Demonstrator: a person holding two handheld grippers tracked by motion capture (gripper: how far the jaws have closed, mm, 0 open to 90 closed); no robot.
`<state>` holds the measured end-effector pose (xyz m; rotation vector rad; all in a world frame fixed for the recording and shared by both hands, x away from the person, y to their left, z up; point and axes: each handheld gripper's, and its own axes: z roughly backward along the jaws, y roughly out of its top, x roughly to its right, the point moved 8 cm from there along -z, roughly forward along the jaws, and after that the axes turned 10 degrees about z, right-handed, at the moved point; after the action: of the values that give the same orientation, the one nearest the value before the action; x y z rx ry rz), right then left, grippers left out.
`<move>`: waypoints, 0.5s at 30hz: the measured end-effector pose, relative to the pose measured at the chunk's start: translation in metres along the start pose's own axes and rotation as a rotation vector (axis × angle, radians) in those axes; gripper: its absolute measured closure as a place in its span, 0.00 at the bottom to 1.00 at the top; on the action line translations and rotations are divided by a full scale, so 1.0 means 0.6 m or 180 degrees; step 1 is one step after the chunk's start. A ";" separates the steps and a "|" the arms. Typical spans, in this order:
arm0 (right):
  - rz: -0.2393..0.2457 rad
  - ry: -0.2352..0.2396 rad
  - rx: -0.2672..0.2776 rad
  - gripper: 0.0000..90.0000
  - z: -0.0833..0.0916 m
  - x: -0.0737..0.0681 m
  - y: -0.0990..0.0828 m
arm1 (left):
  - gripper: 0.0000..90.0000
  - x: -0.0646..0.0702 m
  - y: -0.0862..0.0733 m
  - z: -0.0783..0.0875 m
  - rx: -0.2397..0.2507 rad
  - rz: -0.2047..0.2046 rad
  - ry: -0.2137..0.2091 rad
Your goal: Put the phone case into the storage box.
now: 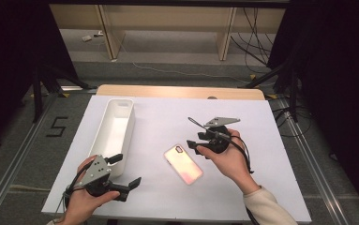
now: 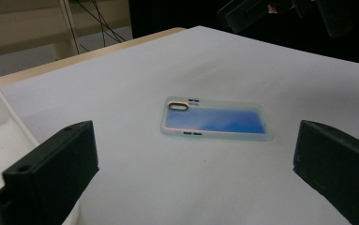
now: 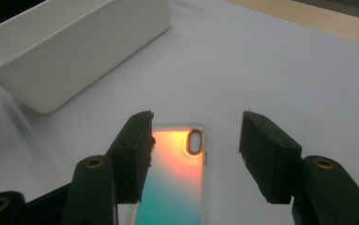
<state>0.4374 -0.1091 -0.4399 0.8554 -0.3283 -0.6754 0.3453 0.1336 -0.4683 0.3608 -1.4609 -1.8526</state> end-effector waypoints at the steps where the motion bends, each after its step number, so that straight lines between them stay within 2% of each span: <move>1: 0.0013 0.0011 -0.0018 0.50 -0.002 0.000 0.000 | 0.00 0.001 0.000 0.000 0.0000 -0.0002 -0.0005; 7: 0.0060 0.0012 -0.0150 0.50 -0.011 -0.001 -0.005 | 0.00 0.001 -0.001 0.003 0.0006 0.0014 -0.0011; 8: -0.0025 0.0009 -0.0162 0.50 -0.013 -0.004 -0.006 | 0.00 0.001 -0.001 0.003 0.0005 0.0007 -0.0012; 9: -0.0016 0.0042 -0.0211 0.50 -0.013 -0.004 -0.007 | 0.00 0.002 -0.001 0.003 0.0009 0.0007 -0.0016; 10: 0.0013 0.0006 -0.0180 0.50 -0.016 -0.001 -0.008 | 0.00 0.001 0.000 0.004 0.0010 -0.0016 -0.0014; 12: -0.0012 0.0030 -0.0215 0.50 -0.019 -0.001 -0.009 | 0.00 0.001 -0.001 0.003 0.0010 -0.0015 -0.0014; 13: -0.0019 0.0051 -0.0279 0.50 -0.017 -0.001 -0.011 | 0.00 0.001 -0.001 0.003 0.0010 -0.0012 -0.0013; 14: 0.0002 0.0049 -0.0260 0.50 -0.020 0.000 -0.010 | 0.00 0.001 -0.001 0.003 0.0009 -0.0014 -0.0013; 15: -0.0046 0.0043 -0.0265 0.50 -0.021 -0.002 -0.011 | 0.00 0.001 0.000 0.003 0.0009 -0.0016 -0.0012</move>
<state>0.4405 -0.1041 -0.4528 0.7835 -0.2802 -0.6919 0.3435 0.1346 -0.4677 0.3628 -1.4666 -1.8562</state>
